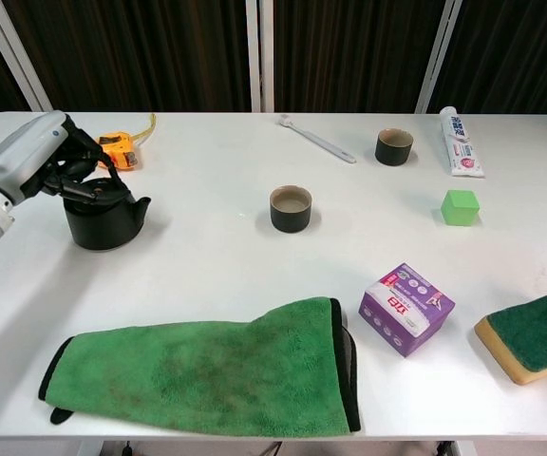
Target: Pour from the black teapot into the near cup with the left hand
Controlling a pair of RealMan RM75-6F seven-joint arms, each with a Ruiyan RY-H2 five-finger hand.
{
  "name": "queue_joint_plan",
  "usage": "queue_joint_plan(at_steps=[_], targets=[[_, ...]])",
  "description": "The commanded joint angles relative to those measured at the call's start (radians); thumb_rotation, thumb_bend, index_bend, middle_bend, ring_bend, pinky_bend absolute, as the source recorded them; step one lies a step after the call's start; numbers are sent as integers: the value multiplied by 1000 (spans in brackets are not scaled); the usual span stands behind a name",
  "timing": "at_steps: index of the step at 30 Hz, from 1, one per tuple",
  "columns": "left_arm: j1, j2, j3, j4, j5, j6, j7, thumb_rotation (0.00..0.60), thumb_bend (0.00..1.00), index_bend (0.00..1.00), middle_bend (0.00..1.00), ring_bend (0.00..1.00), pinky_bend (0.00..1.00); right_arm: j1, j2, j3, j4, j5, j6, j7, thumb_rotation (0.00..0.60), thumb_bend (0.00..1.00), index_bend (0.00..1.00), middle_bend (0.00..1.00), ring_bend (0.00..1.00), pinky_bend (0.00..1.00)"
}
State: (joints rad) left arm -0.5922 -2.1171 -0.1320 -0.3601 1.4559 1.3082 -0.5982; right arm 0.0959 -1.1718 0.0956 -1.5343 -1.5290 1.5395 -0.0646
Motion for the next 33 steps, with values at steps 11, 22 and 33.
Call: queue_joint_plan(at_steps=[11,22,33], targets=[[-6,-5,6,18,5,-8,2,465,126,882,923,853,555,-1,1,1,-4,1,2,-4,600,224,0,0,0,0],[-8,-4,20,35,16,-18,33,381,123,676,741,690,476,0,-1,2,2,3,1,2,600,224,0,0,0,0],[-10,38,8,5,16,37,74,319,109,173,246,179,196,1,0,2,3,-2,2,6,600,223,0,0,0,0]])
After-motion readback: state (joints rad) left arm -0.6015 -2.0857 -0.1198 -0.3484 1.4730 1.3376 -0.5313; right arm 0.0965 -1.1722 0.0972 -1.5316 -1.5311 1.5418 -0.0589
